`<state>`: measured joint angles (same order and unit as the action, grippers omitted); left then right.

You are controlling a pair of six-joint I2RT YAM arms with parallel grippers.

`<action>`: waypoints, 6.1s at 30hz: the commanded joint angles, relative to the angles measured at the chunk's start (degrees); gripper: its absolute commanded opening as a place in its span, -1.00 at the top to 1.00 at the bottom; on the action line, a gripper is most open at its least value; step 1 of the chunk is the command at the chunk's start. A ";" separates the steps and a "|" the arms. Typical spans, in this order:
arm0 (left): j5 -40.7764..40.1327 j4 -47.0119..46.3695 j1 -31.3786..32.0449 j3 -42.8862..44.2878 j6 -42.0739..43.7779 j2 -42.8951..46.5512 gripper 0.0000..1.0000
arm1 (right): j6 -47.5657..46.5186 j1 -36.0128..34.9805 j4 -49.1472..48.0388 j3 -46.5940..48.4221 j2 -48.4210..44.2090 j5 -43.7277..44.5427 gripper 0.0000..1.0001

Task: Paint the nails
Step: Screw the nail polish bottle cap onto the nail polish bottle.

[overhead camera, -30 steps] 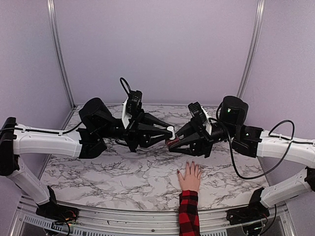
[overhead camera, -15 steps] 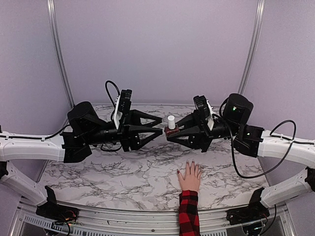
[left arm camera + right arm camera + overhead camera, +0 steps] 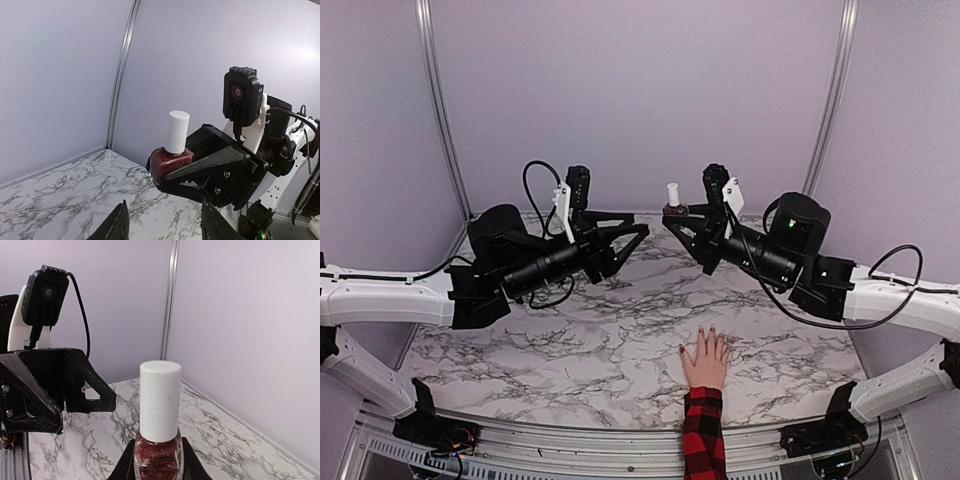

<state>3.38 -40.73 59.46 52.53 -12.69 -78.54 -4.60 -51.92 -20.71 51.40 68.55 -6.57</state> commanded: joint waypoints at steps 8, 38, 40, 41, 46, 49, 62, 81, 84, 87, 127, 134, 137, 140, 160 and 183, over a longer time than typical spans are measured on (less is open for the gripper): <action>-7.65 0.38 0.48 8.73 -8.20 -7.04 0.05 | -5.63 -7.21 3.78 3.07 4.36 22.63 1.00; -2.05 0.47 -0.13 9.05 -11.04 -10.11 0.89 | -7.67 -7.79 2.72 3.18 2.02 13.94 1.00; -0.39 0.47 -0.22 8.31 -10.24 -9.65 0.93 | -7.57 -7.31 2.59 3.10 1.48 9.88 1.00; 0.29 0.43 -0.22 7.88 -9.84 -9.33 0.94 | -7.42 -7.03 2.65 3.17 1.29 8.09 1.00; 5.52 0.46 -0.22 6.28 -6.93 -8.44 0.98 | -5.66 -4.63 2.82 3.55 0.79 -3.72 1.00; 9.56 0.46 -0.22 5.73 -5.16 -8.22 0.99 | -4.43 -2.93 2.87 4.15 0.79 -10.77 1.00; 28.33 0.45 -0.22 3.11 0.83 -7.72 1.00 | -1.75 0.33 0.35 5.44 0.47 -35.49 1.00; 48.58 0.48 -0.49 3.10 4.89 -9.84 0.99 | 3.25 0.76 -6.66 6.19 0.77 -56.68 1.00; 49.15 0.48 -0.49 3.18 5.28 -9.75 0.98 | 7.98 0.75 -11.49 5.32 1.46 -58.91 1.00; 49.43 0.45 -0.70 3.28 5.54 -9.57 0.95 | 12.91 0.73 -17.31 4.35 2.91 -61.21 1.00; -13.12 -1.83 0.66 5.68 -7.27 -6.36 0.07 | -6.31 -8.81 3.59 3.92 6.44 25.47 1.00; -13.53 -1.98 0.66 6.94 -8.54 -8.28 0.18 | -7.21 -10.22 3.43 4.49 7.71 27.85 1.00; -13.75 -2.05 0.66 7.22 -9.30 -9.04 0.21 | -7.82 -10.62 3.38 4.76 7.95 28.74 1.00; -13.47 -2.29 0.66 7.61 -9.82 -9.50 0.29 | -8.29 -10.90 3.52 4.97 8.21 29.28 1.00; -3.74 -4.88 -0.05 4.60 -11.01 -8.45 0.92 | -8.19 -9.71 1.57 3.02 3.78 19.45 1.00; 34.10 -5.15 -0.05 5.86 -2.24 -11.24 1.00 | -6.03 -1.00 4.51 5.23 -0.77 -30.68 1.00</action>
<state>22.79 -50.68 56.93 58.22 -14.59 -87.53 -8.56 -51.09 -10.87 52.31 67.79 -23.11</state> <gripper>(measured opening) 0.132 0.216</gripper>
